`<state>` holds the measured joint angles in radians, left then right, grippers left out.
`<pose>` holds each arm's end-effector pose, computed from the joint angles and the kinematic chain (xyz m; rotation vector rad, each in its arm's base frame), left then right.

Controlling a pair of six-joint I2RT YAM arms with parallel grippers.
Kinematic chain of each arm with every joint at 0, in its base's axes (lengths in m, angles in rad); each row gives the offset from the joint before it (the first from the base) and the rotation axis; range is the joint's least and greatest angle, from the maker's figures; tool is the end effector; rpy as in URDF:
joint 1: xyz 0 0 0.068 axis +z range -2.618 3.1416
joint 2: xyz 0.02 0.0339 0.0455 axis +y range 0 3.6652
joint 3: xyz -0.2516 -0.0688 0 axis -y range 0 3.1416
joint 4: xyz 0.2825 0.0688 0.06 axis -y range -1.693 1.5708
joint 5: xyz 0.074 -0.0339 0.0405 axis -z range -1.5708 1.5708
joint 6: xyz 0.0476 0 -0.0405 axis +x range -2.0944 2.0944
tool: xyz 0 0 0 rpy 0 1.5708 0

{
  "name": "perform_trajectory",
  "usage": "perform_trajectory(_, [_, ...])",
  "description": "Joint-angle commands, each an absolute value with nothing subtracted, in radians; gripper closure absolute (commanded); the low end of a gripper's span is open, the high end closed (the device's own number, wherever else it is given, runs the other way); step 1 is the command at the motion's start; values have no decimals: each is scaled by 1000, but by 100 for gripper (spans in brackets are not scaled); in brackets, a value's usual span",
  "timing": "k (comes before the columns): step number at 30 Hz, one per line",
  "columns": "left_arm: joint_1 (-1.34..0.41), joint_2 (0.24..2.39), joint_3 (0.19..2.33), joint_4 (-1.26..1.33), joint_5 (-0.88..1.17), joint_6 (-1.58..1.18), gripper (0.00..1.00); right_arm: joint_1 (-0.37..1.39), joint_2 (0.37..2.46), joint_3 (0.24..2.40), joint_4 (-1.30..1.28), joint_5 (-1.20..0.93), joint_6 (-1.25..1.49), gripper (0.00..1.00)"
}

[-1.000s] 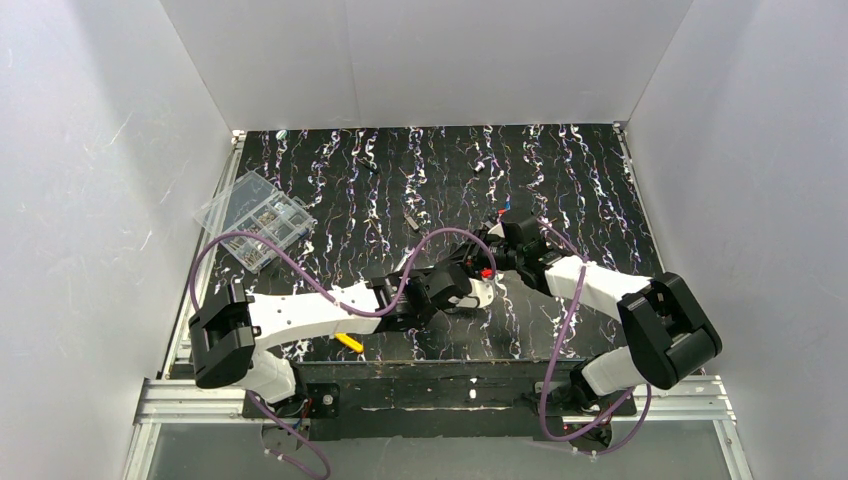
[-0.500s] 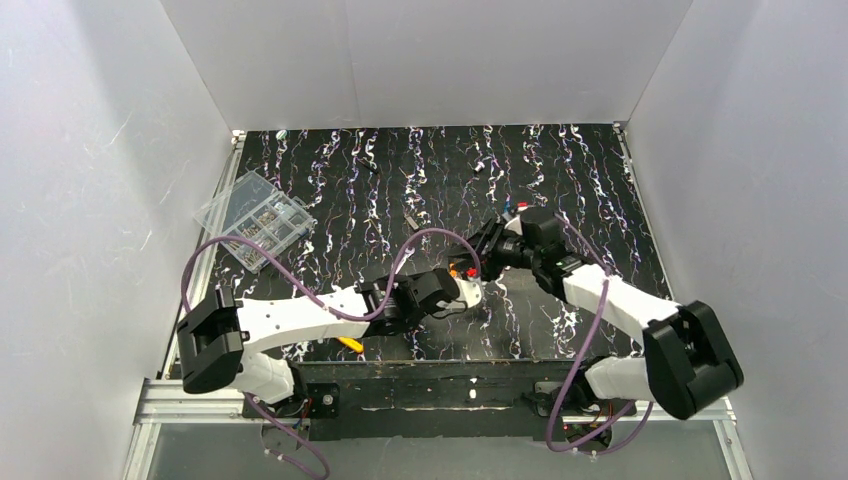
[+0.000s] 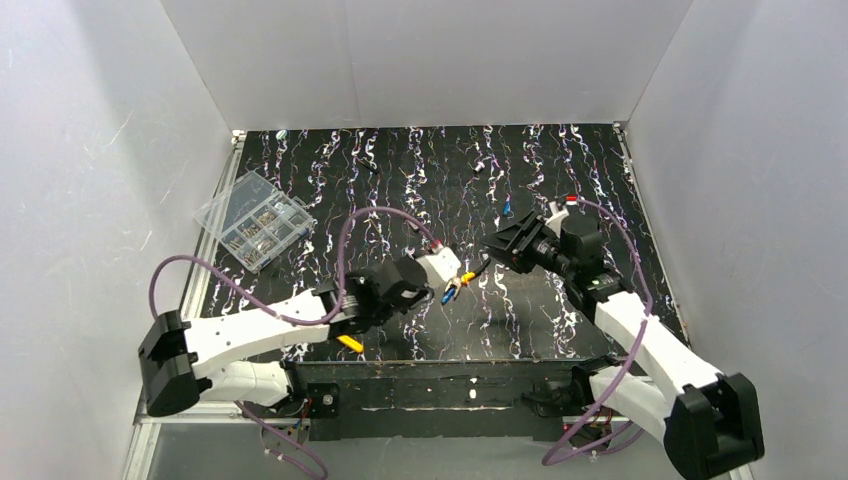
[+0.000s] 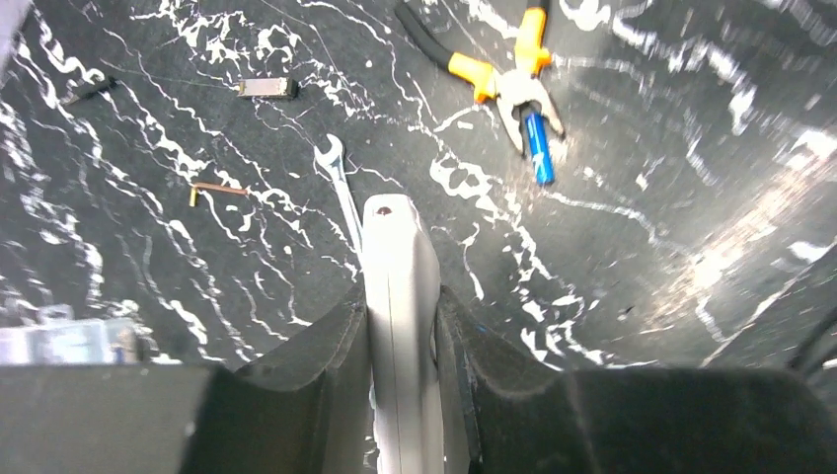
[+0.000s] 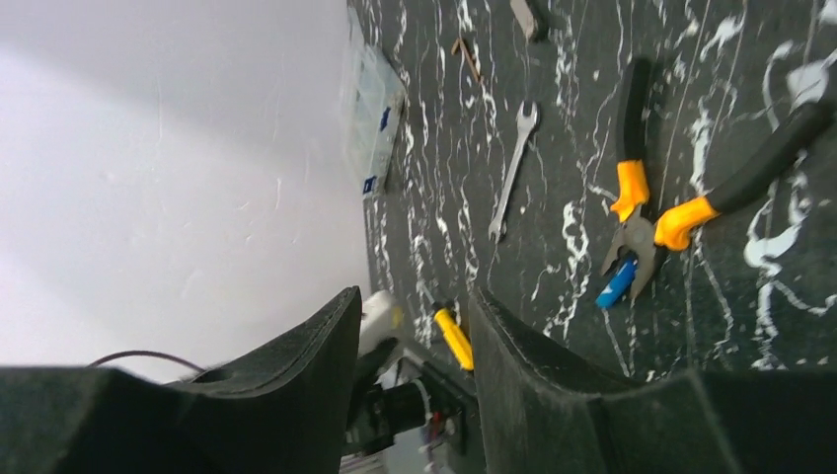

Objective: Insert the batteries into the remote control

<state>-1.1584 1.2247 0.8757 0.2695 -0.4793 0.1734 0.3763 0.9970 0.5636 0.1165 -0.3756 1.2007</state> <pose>0.1550 -0.2995 0.3007 0.7102 1.4931 -0.3570 0.2516 0.1182 0.2238 0.5799 2.0524 1.3687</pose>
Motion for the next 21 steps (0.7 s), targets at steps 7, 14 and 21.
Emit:
perform_trajectory(7, [-854, 1016, 850, 393, -64, -388, 100, 375, 767, 451, 307, -284, 819, 44])
perform_trajectory(14, [-766, 992, 787, 628, 54, -632, 100, 619, 779, 482, 390, -182, 616, 28])
perform_trajectory(21, [-757, 981, 644, 890, -178, -844, 100, 904, 905, 650, 316, 126, 563, 14])
